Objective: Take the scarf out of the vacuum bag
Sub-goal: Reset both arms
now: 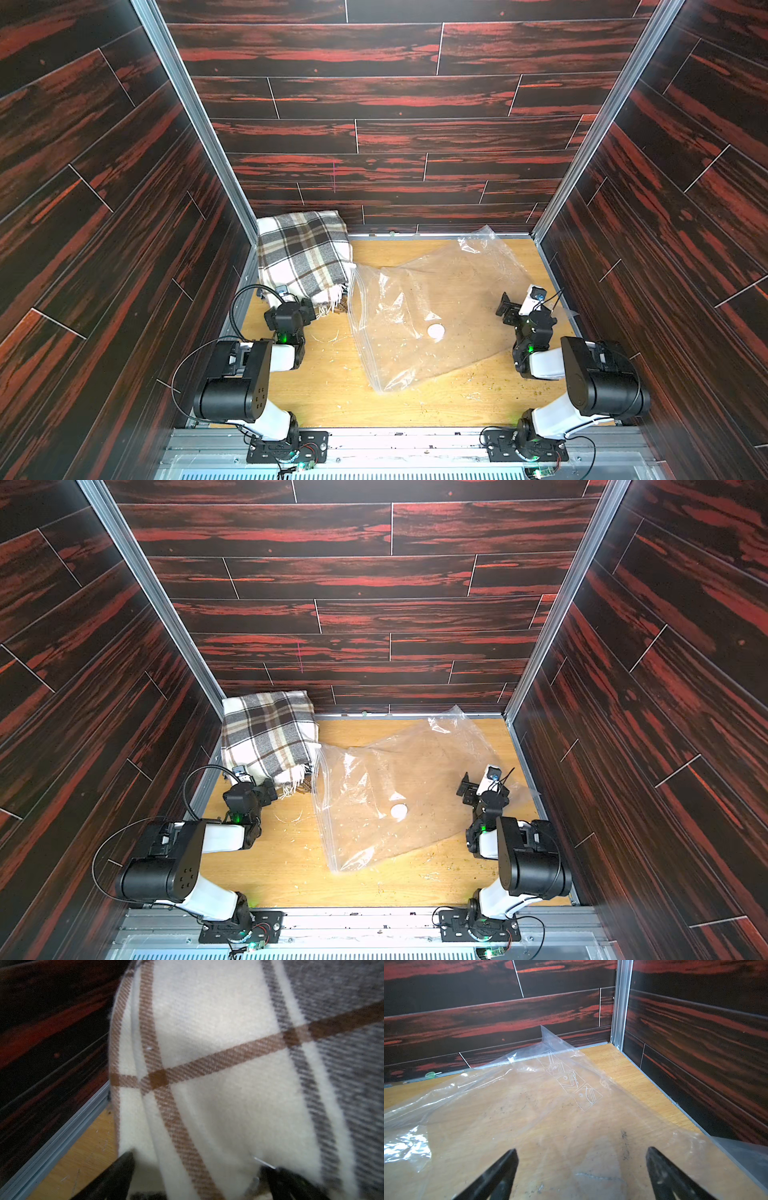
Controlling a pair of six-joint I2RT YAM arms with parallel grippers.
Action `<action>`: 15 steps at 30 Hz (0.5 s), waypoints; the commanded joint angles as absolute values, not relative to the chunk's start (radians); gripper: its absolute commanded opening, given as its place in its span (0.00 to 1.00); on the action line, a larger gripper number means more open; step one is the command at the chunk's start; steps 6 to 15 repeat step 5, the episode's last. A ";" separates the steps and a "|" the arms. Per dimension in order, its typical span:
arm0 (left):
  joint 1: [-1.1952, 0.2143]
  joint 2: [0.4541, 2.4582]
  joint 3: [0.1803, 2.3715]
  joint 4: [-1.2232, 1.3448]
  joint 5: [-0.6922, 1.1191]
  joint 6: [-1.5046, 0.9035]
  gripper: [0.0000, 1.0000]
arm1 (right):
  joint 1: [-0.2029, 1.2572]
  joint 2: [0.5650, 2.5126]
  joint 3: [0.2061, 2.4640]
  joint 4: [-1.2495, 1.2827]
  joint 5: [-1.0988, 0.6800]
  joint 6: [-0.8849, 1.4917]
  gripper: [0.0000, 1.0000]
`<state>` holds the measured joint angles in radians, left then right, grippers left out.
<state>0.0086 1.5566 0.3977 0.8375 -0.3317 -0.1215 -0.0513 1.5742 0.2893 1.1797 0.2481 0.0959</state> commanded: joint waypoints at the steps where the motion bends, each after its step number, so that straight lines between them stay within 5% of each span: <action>1: 0.014 1.538 0.414 0.833 -0.323 -0.122 1.00 | -0.048 1.569 0.299 1.166 0.261 0.101 0.98; 15: 0.014 1.537 0.414 0.832 -0.323 -0.122 1.00 | -0.048 1.568 0.291 1.182 0.259 0.098 0.98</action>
